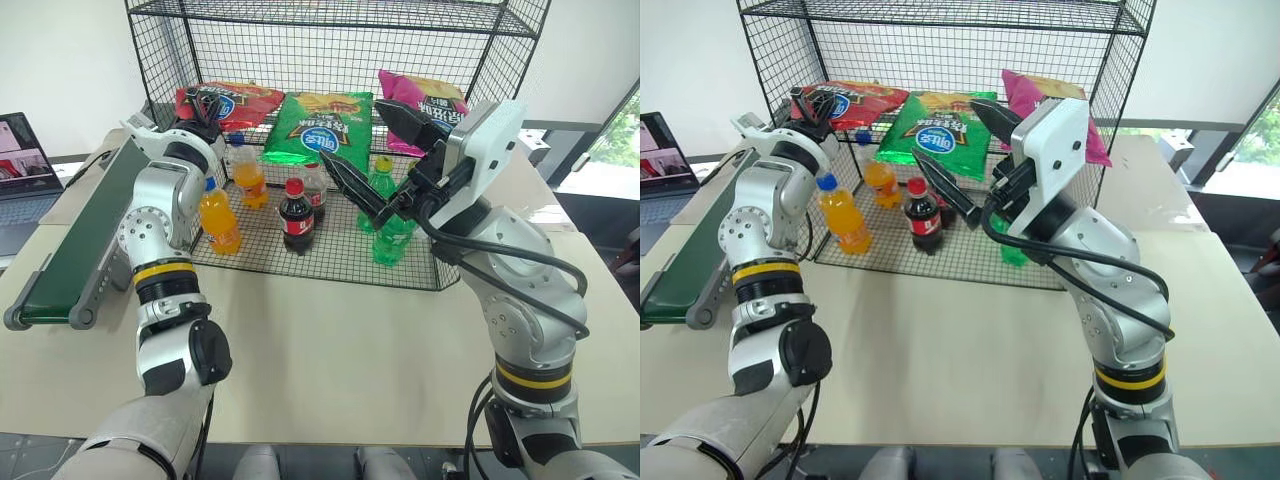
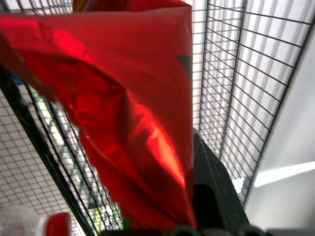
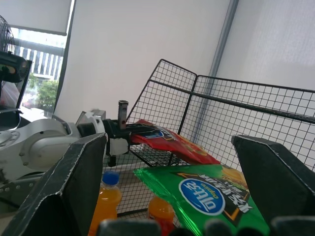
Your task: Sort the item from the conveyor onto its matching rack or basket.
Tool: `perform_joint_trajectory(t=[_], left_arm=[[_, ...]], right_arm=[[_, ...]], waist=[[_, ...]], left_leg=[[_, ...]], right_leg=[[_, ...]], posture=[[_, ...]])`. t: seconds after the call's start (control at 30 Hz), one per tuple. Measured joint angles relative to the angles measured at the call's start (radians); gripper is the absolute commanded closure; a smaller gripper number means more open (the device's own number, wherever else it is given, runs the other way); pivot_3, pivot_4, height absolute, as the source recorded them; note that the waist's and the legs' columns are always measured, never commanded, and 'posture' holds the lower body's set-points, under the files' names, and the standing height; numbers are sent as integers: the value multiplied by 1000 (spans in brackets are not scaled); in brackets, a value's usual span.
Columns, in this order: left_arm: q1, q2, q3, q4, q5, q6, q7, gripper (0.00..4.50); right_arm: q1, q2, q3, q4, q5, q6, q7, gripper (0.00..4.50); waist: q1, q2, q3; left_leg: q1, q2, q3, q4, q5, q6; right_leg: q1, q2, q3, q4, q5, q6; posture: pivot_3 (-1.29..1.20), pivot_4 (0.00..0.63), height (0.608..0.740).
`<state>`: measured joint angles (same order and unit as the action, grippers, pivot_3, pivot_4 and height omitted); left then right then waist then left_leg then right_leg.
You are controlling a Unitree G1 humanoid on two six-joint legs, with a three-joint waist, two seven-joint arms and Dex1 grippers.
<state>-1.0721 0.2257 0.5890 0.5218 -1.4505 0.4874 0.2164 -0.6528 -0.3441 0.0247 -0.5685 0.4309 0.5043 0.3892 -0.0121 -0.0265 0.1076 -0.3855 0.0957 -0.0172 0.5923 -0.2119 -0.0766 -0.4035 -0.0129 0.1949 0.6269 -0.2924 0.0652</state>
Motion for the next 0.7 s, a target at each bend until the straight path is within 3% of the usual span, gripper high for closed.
perform_joint_trajectory(t=[0.33, 0.5, 0.7], left_arm=[[-69, 11, 53, 108, 84, -5, -65, 4406], [-75, 13, 67, 124, 105, 18, -83, 2978], [-73, 13, 79, 101, 113, 45, -84, 792]], right_arm=[[0, 1, 0, 0, -15, 0, -1, 0], [0, 3, 0, 0, -15, 0, -1, 0], [0, 5, 0, 0, -15, 0, -1, 0]], waist=[[0, 0, 0], [0, 0, 0], [0, 0, 0]], left_leg=[[-1, 0, -2, 0, 0, 0], [-2, 0, -3, 0, 0, -1], [-2, 0, -6, 0, 1, -1]], right_leg=[[0, 0, -2, 0, 0, 0], [0, 0, -3, 0, 0, 0], [0, 0, -5, 0, 0, 0]], posture=[[0, 150, 740], [0, 150, 740], [0, 150, 740]])
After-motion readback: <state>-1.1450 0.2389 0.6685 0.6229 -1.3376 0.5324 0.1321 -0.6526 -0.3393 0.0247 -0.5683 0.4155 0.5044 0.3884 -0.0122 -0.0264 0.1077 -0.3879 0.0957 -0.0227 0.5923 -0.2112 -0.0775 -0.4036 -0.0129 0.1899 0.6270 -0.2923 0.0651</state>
